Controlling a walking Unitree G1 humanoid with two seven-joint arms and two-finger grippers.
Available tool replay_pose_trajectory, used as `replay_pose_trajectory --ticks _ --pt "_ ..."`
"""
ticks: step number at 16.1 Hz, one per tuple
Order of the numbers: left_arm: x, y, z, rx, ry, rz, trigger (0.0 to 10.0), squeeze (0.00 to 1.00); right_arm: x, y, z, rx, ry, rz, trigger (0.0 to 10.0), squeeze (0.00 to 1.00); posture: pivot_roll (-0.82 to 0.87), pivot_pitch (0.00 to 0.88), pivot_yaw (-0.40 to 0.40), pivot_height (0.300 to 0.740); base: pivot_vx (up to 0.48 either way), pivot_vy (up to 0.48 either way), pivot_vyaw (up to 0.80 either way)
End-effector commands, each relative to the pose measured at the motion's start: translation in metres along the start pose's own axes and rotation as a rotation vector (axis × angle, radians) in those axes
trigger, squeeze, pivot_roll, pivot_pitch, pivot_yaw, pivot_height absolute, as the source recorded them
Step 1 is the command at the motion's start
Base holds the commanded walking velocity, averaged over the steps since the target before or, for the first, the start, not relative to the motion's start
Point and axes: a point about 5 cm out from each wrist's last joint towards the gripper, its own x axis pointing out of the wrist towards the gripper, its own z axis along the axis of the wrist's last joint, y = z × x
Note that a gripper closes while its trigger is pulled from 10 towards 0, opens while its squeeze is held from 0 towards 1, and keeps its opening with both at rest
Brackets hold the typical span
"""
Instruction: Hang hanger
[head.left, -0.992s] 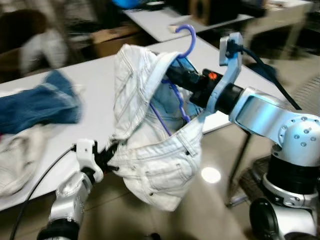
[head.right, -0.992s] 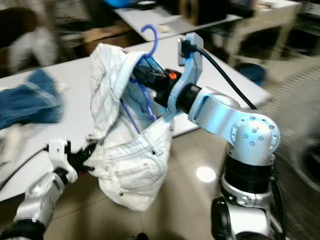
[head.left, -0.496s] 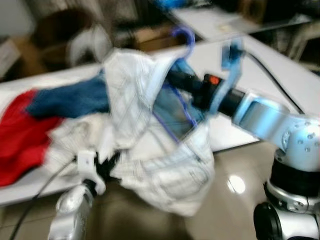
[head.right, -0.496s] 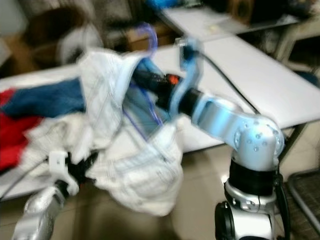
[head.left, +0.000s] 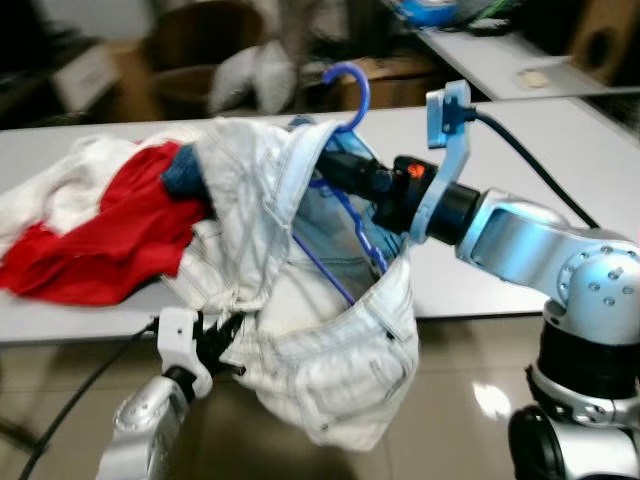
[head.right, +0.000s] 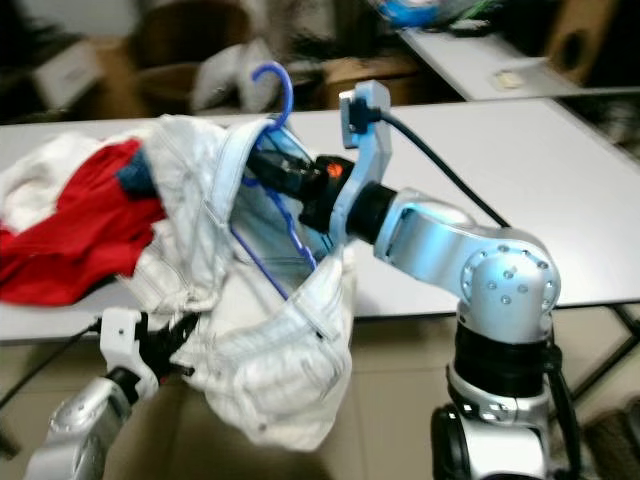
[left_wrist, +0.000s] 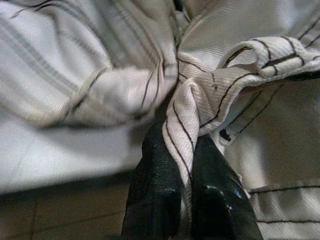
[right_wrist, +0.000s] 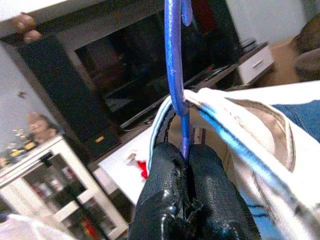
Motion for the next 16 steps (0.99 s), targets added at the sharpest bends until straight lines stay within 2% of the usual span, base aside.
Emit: replay_pose_trajectory --ticks 1,3,4,6,7,8,9,11,12,14,16 --pt "-0.006 0.006 -0.012 -0.008 0.072 0.028 10.0 0.00 0.000 0.010 0.009 -0.023 -0.040 0.057 10.0 0.00 -0.09 0.000 0.101 0.740 0.000 -0.480 0.80" --pt "-0.006 0.006 -0.012 -0.010 0.076 0.027 10.0 0.00 -0.001 0.010 0.008 -0.023 -0.040 0.061 10.0 0.00 -0.09 0.000 0.105 0.740 0.000 -0.375 0.80" --pt "-0.006 0.007 -0.012 -0.037 0.070 0.029 10.0 0.00 -0.001 0.010 0.008 -0.022 -0.039 0.061 10.0 0.00 -0.09 0.000 0.106 0.740 0.000 -0.270 0.80" --pt "-0.008 0.010 -0.012 -0.030 0.076 0.035 10.0 0.00 -0.001 0.012 0.006 -0.019 -0.034 0.070 10.0 0.00 -0.09 0.000 0.107 0.740 0.000 0.000 0.80" --pt "-0.012 0.013 -0.012 -0.061 0.054 0.045 10.0 0.00 0.000 0.013 0.005 -0.016 -0.034 0.082 10.0 0.00 -0.08 0.000 0.107 0.740 0.000 0.000 0.80" --pt "-0.016 0.018 -0.013 -0.082 0.039 0.058 10.0 1.00 0.001 0.015 0.005 -0.016 -0.034 0.092 10.0 0.00 -0.08 0.000 0.107 0.740 0.000 0.000 0.80" --pt "-0.020 0.021 -0.014 -0.078 0.039 0.066 10.0 1.00 0.001 0.016 0.005 -0.016 -0.035 0.097 10.0 0.00 -0.08 0.000 0.106 0.740 0.000 0.000 0.80" --pt "-0.028 0.025 -0.016 -0.137 -0.002 0.075 10.0 1.00 0.002 0.018 0.005 -0.017 -0.033 0.108 10.0 0.00 -0.08 0.000 0.107 0.740 0.000 0.000 0.80" --pt "-0.038 0.023 -0.012 -0.218 -0.056 0.002 10.0 1.00 0.003 0.019 0.004 -0.018 -0.028 0.118 10.0 0.00 -0.09 0.000 0.100 0.740 0.000 0.000 0.80" --pt "-0.053 0.018 -0.003 -0.296 -0.116 -0.112 10.0 1.00 0.004 0.020 0.004 -0.018 -0.022 0.128 10.0 0.00 -0.08 0.000 0.093 0.740 0.000 0.000 0.80" --pt "-0.069 0.024 0.003 -0.308 -0.143 -0.118 10.0 1.00 0.005 0.020 0.005 -0.015 -0.016 0.135 10.0 0.00 -0.08 0.000 0.085 0.740 0.000 0.000 0.80"
